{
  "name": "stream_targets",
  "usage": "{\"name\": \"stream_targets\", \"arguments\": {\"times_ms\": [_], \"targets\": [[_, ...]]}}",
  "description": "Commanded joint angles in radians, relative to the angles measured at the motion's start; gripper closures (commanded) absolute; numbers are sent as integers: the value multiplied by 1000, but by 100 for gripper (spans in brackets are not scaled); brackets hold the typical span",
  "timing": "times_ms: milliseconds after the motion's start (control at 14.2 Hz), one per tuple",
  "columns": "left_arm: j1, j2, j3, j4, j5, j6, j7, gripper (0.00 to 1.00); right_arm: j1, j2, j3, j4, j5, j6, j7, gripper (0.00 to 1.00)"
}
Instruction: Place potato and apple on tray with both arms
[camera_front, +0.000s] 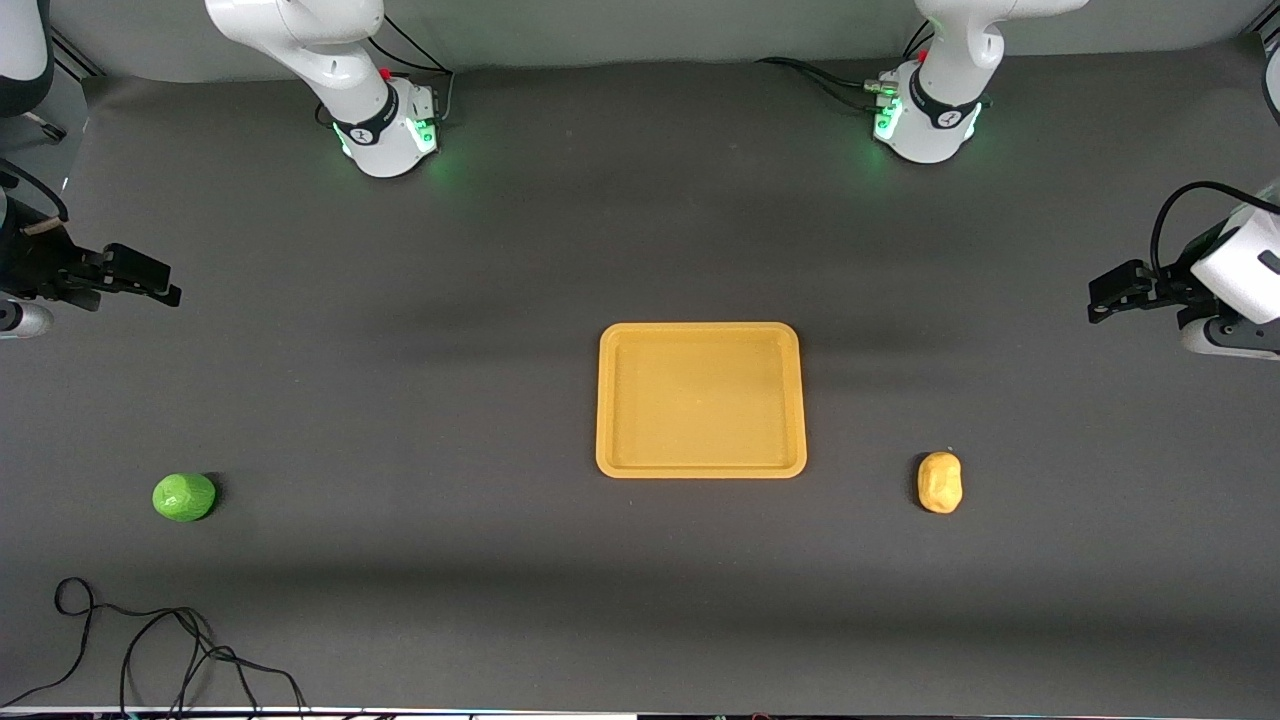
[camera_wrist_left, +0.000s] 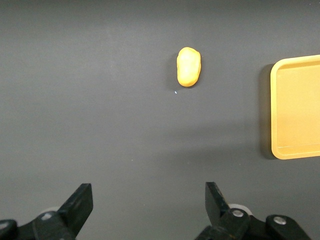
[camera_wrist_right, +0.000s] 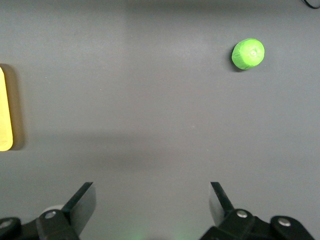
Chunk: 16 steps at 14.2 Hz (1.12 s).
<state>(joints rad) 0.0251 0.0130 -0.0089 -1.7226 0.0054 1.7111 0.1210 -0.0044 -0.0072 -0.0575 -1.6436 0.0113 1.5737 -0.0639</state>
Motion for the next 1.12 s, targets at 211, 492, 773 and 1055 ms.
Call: {"name": "stream_targets", "arguments": {"times_ms": [211, 492, 773, 1055], "targets": [[19, 5, 1, -3, -13, -11, 38, 0, 6, 21, -2, 39, -8, -18, 26, 0], [18, 22, 0, -102, -76, 117, 46, 0, 3, 24, -2, 41, -8, -15, 24, 0], [-25, 206, -14, -104, -79, 232, 135, 0, 6, 27, -1, 42, -8, -7, 10, 0], [-33, 375, -14, -42, -82, 316, 200, 0, 3, 29, -2, 27, -7, 32, 10, 0]]}}
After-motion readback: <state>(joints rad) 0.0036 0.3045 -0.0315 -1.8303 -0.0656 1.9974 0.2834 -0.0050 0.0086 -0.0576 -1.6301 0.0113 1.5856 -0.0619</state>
